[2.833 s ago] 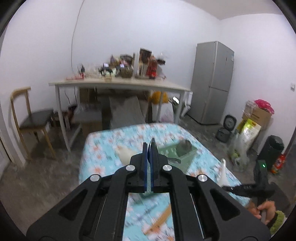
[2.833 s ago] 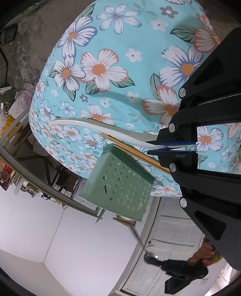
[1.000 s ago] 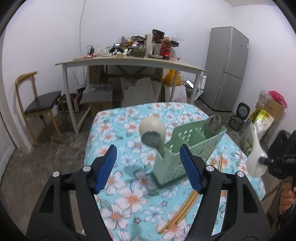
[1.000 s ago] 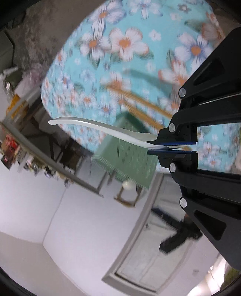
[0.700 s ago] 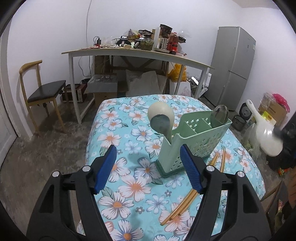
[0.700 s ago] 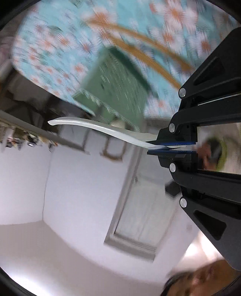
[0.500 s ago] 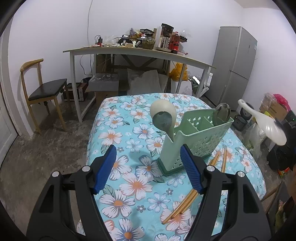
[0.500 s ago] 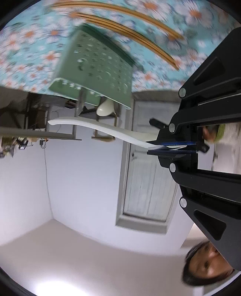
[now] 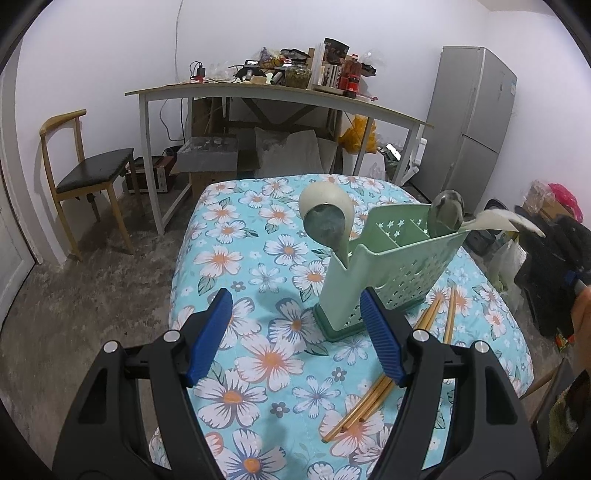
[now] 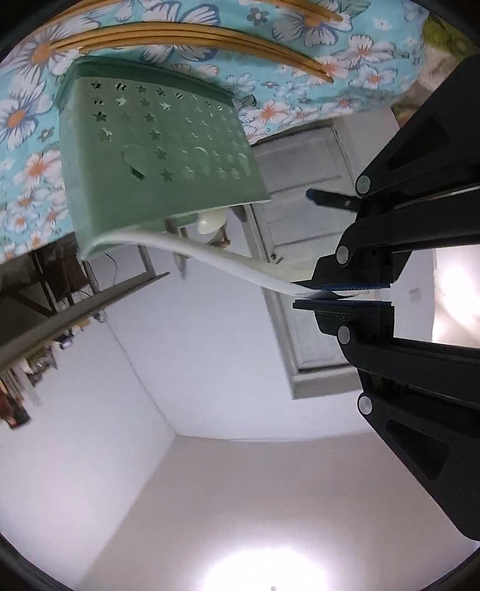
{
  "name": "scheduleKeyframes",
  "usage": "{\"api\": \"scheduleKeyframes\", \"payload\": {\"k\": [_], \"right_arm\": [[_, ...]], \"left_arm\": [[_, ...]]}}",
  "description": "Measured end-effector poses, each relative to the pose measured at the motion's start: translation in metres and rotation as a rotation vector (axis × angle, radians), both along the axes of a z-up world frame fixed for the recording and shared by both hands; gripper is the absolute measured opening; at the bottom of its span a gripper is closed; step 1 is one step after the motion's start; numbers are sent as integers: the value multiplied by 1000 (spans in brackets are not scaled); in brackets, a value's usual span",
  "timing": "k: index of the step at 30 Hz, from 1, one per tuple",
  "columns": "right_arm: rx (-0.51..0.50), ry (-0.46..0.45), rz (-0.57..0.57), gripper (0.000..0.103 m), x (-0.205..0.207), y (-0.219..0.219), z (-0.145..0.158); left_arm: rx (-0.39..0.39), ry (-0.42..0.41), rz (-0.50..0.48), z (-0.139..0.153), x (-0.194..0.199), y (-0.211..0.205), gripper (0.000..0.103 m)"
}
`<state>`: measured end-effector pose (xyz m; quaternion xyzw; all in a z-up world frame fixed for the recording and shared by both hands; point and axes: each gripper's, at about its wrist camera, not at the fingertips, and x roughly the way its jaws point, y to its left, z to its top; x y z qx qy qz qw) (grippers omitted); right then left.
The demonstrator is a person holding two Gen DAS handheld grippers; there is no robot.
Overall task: Organize utensils
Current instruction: 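Carry the white soup spoon into the green holder and open the right tool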
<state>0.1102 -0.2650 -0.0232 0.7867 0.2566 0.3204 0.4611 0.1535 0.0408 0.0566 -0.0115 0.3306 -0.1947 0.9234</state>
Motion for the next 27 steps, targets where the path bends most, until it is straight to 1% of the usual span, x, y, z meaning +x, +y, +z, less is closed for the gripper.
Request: {"api": "scheduleKeyframes", "payload": {"k": [6,10,17,20,21,22,23,24,26,27], "right_arm": [[100,0,-41,5,14,0,1],[156,7,-75,8,26,6,2],[240,79,-166,11,40,2,-1],[253,128,-194,12,45,2,-7],[249,151,-208,17,47,0,-10],[245,169,-212,35,44,-2,-15],[234,210,-218,45,44,-4,-20],[232,226,-230,54,43,-7,-24],[216,237,-239,54,44,-12,-29],[217,242,-238,57,43,-13,-31]], "left_arm": [[9,7,0,-3,0,-1,68],[12,11,-1,-6,-1,-2,68],[16,22,-6,-10,-1,-4,68],[18,21,-6,-10,-1,-4,68],[16,22,-5,-9,-1,-4,68],[15,22,-4,-9,-1,-4,68],[14,23,-5,-9,-1,-4,68],[15,22,-5,-9,-1,-4,68],[17,21,-3,-10,-1,-4,68],[17,22,-3,-10,-1,-4,68]]}}
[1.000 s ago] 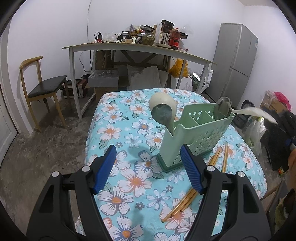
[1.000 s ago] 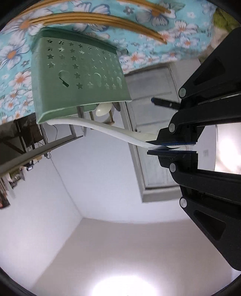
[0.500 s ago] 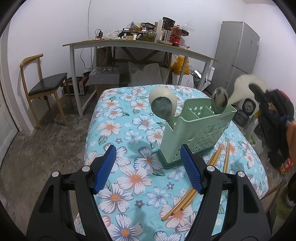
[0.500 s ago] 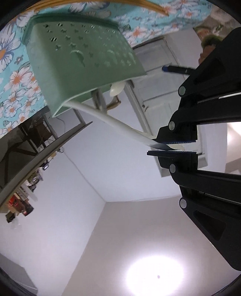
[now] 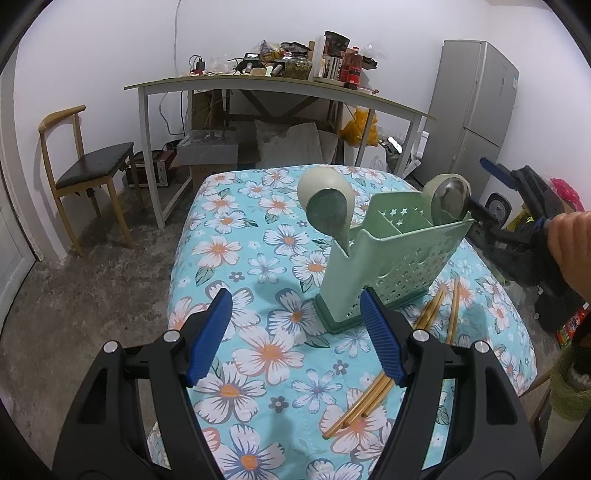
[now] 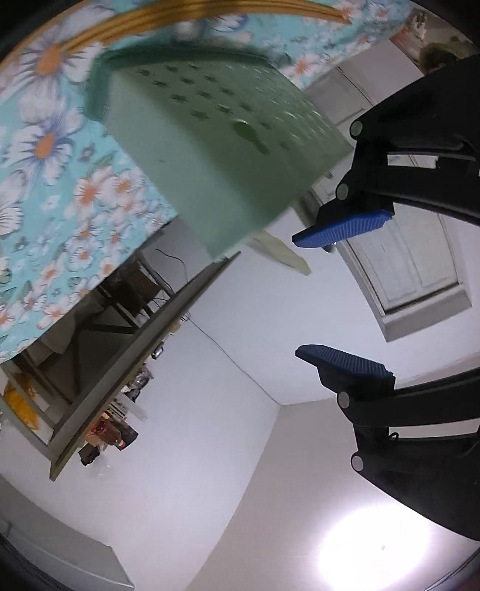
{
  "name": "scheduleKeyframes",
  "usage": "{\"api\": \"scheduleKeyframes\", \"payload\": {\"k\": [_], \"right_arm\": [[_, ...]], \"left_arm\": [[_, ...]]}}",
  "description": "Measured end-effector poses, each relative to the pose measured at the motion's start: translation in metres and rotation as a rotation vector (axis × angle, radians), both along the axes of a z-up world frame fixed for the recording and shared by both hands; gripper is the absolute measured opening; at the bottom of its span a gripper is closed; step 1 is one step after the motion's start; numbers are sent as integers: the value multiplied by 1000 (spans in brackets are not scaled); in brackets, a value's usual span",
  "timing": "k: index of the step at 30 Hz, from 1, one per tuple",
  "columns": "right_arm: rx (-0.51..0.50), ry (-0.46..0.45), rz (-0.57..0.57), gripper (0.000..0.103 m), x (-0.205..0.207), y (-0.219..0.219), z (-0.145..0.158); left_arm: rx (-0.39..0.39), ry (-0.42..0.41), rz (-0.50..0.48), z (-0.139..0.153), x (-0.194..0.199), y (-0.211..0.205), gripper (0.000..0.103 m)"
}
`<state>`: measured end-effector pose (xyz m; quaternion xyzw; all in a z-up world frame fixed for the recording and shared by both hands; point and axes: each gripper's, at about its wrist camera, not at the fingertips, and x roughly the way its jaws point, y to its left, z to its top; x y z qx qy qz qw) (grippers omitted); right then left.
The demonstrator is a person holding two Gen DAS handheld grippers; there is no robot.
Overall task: Organize utensils
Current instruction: 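Carry the white soup spoon into the green holder and open the right tool, then move both tools down toward the wooden chopsticks lying on the cloth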
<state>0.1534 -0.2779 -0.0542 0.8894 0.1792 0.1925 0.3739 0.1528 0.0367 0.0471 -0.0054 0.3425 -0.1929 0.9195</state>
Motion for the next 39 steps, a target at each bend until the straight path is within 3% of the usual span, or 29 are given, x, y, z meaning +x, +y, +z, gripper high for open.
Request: {"api": "scheduleKeyframes", "payload": {"k": [5,10,16,25,29,32,36,39], "right_arm": [[-41,0,4,66,-6,-9,-1],[-152,-7,21,72,-28,-17,4],[-328,25,71,72,-69,-26,-5],[-677,105,317,72,-110,-12,-37],[-749,108,338,71,-122,-4,-50],[-818,108,354,62,-125,0,-52],[-924,127,366,50,-117,3,-50],[-943,129,369,45,-113,2,-54]], "left_arm": [[-4,8,2,-1,2,2,68],[-13,6,-10,-3,0,3,71],[-14,26,-46,-11,-4,-1,72],[-10,96,-129,-35,-9,-18,76],[0,121,-170,-47,-12,-31,76],[-2,137,-201,-55,-14,-38,76],[-18,168,-254,-63,-13,-46,64],[-28,229,-299,-73,-7,-52,46]]}}
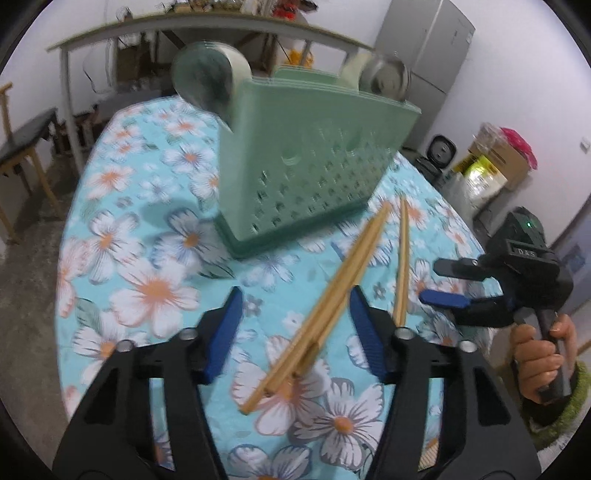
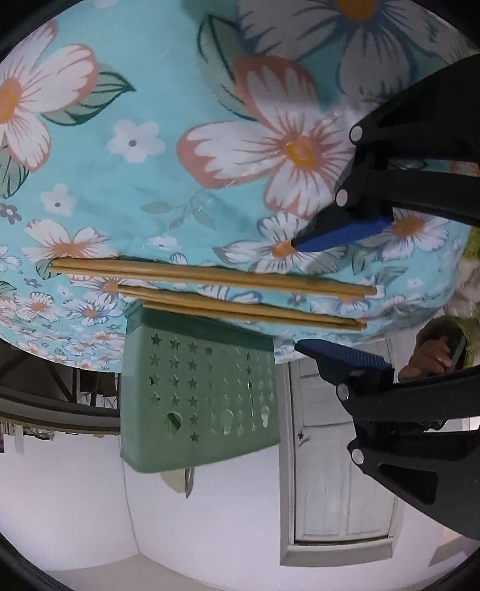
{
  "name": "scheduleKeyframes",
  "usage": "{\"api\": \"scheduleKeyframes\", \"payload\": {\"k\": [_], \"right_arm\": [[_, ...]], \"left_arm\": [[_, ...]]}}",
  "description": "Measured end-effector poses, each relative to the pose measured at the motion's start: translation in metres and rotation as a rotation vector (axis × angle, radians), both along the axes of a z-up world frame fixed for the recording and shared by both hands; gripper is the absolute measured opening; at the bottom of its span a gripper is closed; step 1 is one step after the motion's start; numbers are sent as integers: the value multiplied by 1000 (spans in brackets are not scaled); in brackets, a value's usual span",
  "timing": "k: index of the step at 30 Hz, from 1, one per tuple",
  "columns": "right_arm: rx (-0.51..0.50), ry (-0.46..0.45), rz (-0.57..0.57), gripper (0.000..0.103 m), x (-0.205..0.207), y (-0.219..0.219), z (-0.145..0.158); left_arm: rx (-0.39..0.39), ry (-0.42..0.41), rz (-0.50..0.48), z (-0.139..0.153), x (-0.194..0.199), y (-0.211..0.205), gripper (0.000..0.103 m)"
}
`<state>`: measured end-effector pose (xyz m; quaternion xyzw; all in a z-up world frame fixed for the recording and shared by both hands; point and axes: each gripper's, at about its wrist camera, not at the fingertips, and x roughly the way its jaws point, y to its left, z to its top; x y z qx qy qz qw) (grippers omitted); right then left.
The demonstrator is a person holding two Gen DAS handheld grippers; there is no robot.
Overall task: Organize utensils
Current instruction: 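Move both tools down toward the wooden chopsticks lying on the cloth, then grasp one wooden chopstick with the left tool while the right tool reaches for another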
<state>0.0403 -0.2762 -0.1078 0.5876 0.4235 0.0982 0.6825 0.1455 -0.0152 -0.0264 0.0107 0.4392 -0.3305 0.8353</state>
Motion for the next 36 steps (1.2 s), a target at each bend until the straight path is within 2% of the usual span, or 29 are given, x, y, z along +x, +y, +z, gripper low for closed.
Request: {"api": "scheduleKeyframes", "payload": {"k": [1,3,7,9,12,14,19,25,28,36], "right_arm": [[-3,0,2,42,-1,0,0],[5,-4,2,40,-1,0,-1],[20,-10,3,39,-4,-4,-4],[15,-14,8,38,-5,-4,-4],[10,-18,11,38,-4,-4,-4],[17,-21,9,38,-5,-6,-4],[29,-24,5,35,-6,-6,-5],[27,-27,7,34,-8,-8,-5],[31,-28,4,34,-10,-9,-6],[30,-22,6,34,-11,-9,-5]], "left_arm": [[5,22,-9,-5,2,-2,44],[12,54,-19,-13,7,-5,32],[42,122,-28,-30,13,-11,19],[55,134,-24,-34,12,-12,16],[37,197,-29,-40,10,-13,12],[55,199,-37,-39,4,-16,11],[7,318,-69,-42,-13,-17,8],[22,303,-70,-43,-14,-19,8],[44,270,-75,-42,-12,-25,8],[63,218,-55,-22,-14,-11,7]]}}
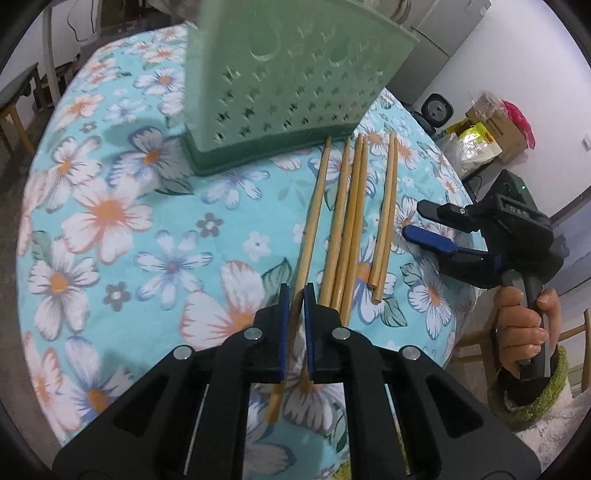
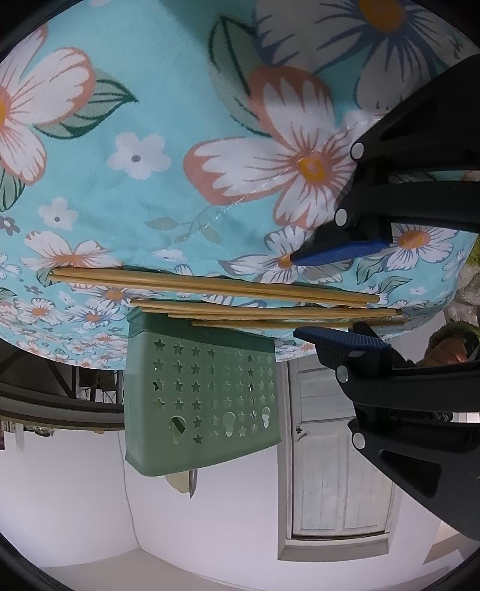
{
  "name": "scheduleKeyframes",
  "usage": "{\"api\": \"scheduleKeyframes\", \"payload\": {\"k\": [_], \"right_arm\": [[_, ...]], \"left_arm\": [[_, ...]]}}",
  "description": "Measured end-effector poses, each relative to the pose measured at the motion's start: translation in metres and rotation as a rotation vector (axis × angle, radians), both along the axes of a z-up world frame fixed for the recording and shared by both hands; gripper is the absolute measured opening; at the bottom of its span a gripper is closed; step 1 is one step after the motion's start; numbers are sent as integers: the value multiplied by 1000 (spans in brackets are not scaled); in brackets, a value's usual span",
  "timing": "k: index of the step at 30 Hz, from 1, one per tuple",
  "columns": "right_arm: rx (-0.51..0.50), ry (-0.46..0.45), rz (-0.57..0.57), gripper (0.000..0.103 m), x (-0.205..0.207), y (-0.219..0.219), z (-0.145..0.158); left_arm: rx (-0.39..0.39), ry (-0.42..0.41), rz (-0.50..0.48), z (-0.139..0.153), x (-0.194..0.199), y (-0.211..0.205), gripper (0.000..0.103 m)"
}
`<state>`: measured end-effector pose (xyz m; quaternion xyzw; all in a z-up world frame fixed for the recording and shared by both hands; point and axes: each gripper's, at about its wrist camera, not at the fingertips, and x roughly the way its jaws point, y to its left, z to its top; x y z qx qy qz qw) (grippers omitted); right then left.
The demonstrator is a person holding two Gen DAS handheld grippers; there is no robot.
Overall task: Organize utensils
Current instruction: 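Grasp one wooden chopstick with the left tool while the right tool reaches for another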
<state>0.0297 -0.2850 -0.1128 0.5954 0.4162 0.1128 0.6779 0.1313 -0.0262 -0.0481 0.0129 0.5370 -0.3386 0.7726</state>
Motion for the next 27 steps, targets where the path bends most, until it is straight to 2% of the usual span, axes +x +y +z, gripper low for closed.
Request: {"api": "scheduleKeyframes", "payload": {"k": [7,8,12,21,27], "right_arm": [[-5,2,1,34,1,1,1],[-6,3,1,34,1,2,1],[-7,4,1,34,1,2,1],[-9,5,1,34,2,2,2],[-8,5,-1,34,2,2,1]], "left_arm": [[135,-40,4,-3,-1,8,8],[136,-37,6,-5,0,8,9],[141,-52,3,-5,7,2,24],[188,-137,-58,-12,34,-37,24],[223,-227,-88,-16,44,-69,23]]}}
